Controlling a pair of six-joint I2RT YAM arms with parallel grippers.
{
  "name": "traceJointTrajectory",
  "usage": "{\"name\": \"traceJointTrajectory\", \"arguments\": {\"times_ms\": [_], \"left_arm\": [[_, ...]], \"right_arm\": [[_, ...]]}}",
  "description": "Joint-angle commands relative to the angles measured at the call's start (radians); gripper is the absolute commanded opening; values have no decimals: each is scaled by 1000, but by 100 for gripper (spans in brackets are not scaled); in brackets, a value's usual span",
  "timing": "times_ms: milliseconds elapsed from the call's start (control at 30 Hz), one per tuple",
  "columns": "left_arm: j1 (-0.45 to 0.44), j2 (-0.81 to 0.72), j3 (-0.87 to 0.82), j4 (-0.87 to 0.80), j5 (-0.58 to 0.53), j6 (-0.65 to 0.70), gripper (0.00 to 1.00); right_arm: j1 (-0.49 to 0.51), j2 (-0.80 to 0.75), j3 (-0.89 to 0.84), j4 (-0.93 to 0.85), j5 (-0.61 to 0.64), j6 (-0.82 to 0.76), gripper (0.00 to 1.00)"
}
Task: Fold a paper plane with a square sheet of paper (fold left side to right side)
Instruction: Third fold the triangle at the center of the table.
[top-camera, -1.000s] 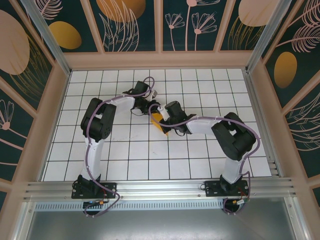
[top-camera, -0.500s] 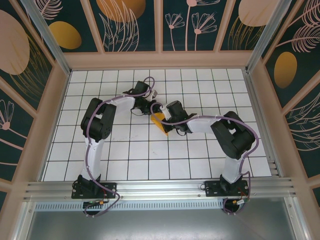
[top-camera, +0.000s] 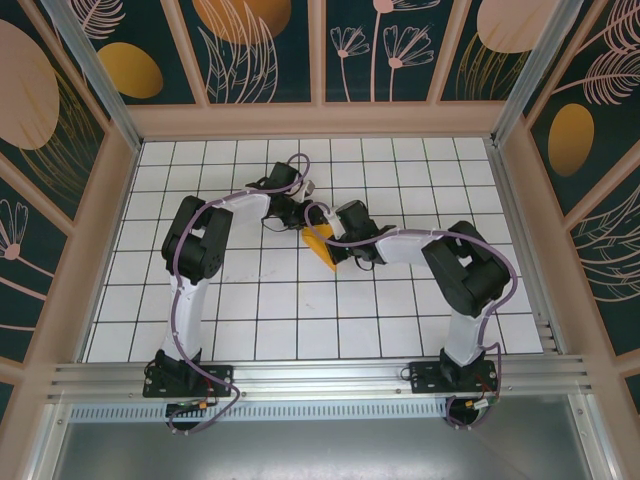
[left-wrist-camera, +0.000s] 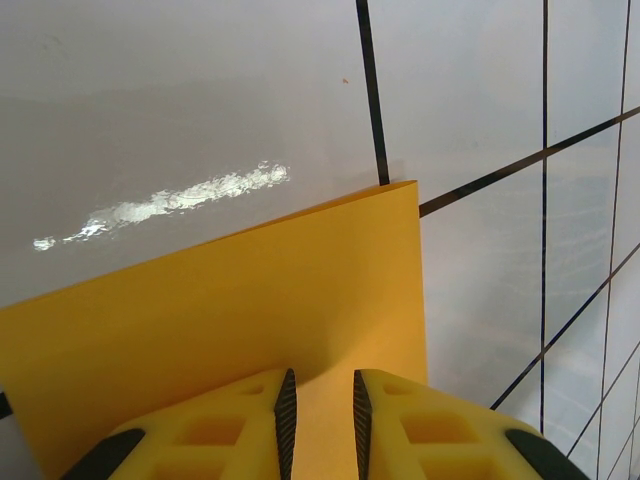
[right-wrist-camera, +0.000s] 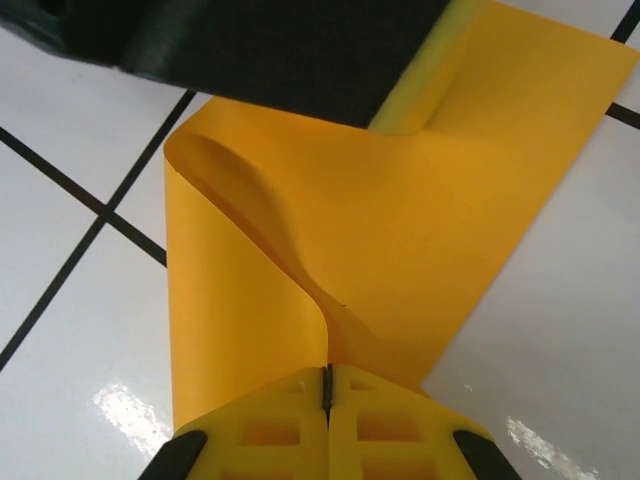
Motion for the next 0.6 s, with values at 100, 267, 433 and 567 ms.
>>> {"name": "traceJointTrajectory", "arguments": {"times_ms": [100, 267, 433, 567], "left_arm": [[-17, 53, -9, -53, -36, 25, 27], [-17, 49, -11, -53, -36, 26, 27], [-18, 46, -9, -55, -35, 29, 27], [-17, 48, -11, -56, -36, 29, 27]], "right_arm": [[-7, 29, 34, -24, 12, 11, 0], [-7, 39, 37, -43, 7, 9, 0], [-8, 28, 14, -48, 22, 17, 0], [-9, 29, 11, -49, 17, 23, 0]]}}
